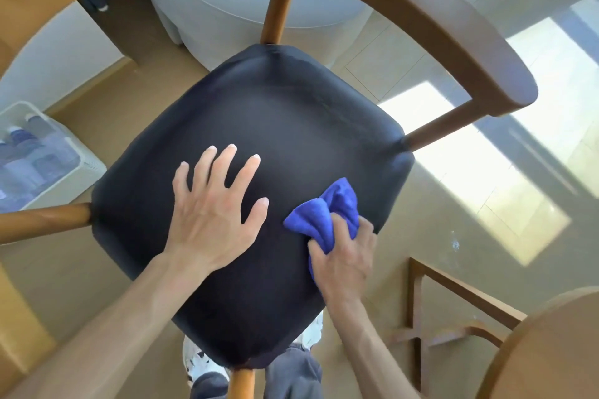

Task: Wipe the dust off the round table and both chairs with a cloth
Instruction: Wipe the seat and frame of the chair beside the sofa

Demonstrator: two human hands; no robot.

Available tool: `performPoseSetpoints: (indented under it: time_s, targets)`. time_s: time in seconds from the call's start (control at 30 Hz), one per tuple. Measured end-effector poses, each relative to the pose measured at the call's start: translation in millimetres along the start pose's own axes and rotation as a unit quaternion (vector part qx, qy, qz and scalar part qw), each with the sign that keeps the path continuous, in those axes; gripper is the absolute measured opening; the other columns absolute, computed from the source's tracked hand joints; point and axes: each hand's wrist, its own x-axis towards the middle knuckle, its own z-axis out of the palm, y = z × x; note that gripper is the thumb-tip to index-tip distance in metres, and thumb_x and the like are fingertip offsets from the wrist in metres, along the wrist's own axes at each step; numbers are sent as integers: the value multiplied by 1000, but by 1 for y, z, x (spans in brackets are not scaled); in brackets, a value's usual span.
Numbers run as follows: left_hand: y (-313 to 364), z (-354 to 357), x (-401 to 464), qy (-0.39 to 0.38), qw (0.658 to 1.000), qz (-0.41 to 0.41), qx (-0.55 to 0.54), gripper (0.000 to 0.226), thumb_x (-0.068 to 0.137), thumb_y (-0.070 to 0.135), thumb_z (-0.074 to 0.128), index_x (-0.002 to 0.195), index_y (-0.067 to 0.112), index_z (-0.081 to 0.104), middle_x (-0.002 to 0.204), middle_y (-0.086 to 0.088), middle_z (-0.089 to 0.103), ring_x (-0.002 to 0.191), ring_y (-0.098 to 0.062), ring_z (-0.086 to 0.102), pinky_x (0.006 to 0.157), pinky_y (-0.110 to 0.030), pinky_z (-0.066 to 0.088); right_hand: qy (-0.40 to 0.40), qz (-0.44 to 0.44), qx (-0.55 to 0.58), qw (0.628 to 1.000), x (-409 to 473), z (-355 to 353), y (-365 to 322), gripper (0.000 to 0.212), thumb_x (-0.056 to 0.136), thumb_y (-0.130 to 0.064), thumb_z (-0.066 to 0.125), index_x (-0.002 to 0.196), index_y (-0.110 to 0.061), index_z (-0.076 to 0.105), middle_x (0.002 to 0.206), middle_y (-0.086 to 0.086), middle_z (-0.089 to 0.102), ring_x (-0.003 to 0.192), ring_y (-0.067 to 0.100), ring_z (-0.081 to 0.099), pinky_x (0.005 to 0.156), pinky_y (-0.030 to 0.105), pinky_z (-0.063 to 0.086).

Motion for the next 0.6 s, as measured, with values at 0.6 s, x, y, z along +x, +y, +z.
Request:
performPoseSetpoints:
  time_s: [0.6]
  targets:
    - [6, -4, -25, 16, 1000, -26, -2, 65, 84, 50, 32, 137, 17, 51, 143, -15, 45, 134, -38, 38, 103, -61, 29, -183, -367, -33, 912, -62, 2, -20, 21, 70, -27, 58, 91, -27, 63, 95, 3, 58, 70, 24, 46, 61, 31, 44]
